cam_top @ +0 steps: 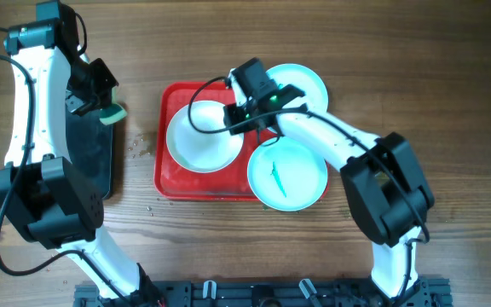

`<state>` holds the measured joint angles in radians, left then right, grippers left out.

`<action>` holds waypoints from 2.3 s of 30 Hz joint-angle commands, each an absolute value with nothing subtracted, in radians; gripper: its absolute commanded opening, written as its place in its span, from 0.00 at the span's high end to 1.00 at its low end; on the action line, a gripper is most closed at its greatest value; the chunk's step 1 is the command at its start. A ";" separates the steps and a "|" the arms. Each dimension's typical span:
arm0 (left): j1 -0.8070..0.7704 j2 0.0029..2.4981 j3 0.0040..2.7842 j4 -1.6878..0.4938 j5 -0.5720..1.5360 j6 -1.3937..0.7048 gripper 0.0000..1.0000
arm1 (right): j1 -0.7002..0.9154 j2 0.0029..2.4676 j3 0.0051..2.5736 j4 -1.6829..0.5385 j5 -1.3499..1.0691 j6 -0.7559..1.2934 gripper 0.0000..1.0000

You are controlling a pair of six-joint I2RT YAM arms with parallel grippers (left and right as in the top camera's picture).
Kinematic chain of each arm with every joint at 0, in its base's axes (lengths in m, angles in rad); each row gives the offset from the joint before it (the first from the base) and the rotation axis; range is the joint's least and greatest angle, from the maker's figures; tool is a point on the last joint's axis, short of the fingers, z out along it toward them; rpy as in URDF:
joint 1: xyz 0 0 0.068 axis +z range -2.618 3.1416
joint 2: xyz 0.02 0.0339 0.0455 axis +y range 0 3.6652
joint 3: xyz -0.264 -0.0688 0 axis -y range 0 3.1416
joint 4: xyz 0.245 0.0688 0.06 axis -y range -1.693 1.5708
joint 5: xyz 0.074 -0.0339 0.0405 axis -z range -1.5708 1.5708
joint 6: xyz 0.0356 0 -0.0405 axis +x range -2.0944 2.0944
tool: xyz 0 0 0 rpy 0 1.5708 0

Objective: Clean dirty plates on tray and stack at the side
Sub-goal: 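Scrub the white plate again with the sponge in the left gripper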

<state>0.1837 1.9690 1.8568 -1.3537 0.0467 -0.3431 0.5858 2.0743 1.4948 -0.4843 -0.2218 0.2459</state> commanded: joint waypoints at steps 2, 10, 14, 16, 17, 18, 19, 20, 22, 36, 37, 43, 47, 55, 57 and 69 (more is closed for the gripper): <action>0.167 1.967 1.865 -1.346 0.075 -0.345 0.96 | 0.570 2.170 1.608 -0.474 -0.316 0.018 0.53; 0.112 1.967 1.865 -1.335 0.075 -0.345 0.96 | 0.572 2.252 1.644 -0.465 -0.302 -0.022 0.60; 0.089 1.967 1.865 -1.325 0.075 -0.345 0.96 | 0.573 2.254 1.644 -0.473 -0.277 0.047 0.80; 0.075 1.967 1.865 -1.324 0.076 -0.345 0.96 | 0.573 2.254 1.644 -0.493 -0.264 0.142 0.96; 0.066 1.967 1.865 -1.324 0.080 -0.345 0.96 | 0.573 2.254 1.644 -0.509 -0.248 0.201 0.96; 0.053 1.968 1.865 -1.322 0.084 -0.345 0.96 | 0.572 2.254 1.644 -0.526 -0.230 0.265 0.96; 0.039 1.969 1.864 -1.316 0.086 -0.345 0.96 | 0.572 2.254 1.644 -0.549 -0.204 0.338 0.96; 0.025 1.970 1.864 -1.309 0.086 -0.344 0.96 | 0.572 2.254 1.644 -0.569 -0.188 0.397 0.96; -0.041 1.979 1.829 -1.261 0.090 -0.295 0.96 | 0.567 2.254 1.644 -0.624 -0.176 0.513 0.96; -0.204 1.979 1.380 -0.892 0.156 -0.293 0.96 | 0.565 2.254 1.643 -0.633 -0.176 0.500 0.96; -0.204 1.979 1.357 -0.884 0.150 -0.293 0.96 | 0.565 2.254 1.643 -0.633 -0.176 0.499 0.96; -0.204 1.979 1.269 -0.941 0.141 -0.200 0.96 | 0.565 2.254 1.643 -0.626 -0.175 0.498 0.96; -0.194 1.979 1.270 -0.956 -0.001 -0.144 0.96 | 0.562 2.254 1.642 -0.628 -0.176 0.498 0.96; -0.183 1.979 1.270 -0.767 -0.378 -0.356 0.96 | 0.562 2.254 1.642 -0.638 -0.175 0.485 0.96; -0.183 1.979 1.270 -0.691 -0.378 -0.357 0.96 | 0.562 2.254 1.642 -0.637 -0.175 0.485 0.96; -0.188 1.979 1.270 -0.576 0.011 -0.348 0.96 | 0.562 2.254 1.642 -0.636 -0.168 0.471 0.96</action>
<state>-0.1982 1.9617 1.2743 -0.5247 -0.1619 -0.3389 0.5659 2.2459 1.6466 -0.6174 -0.2119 0.5007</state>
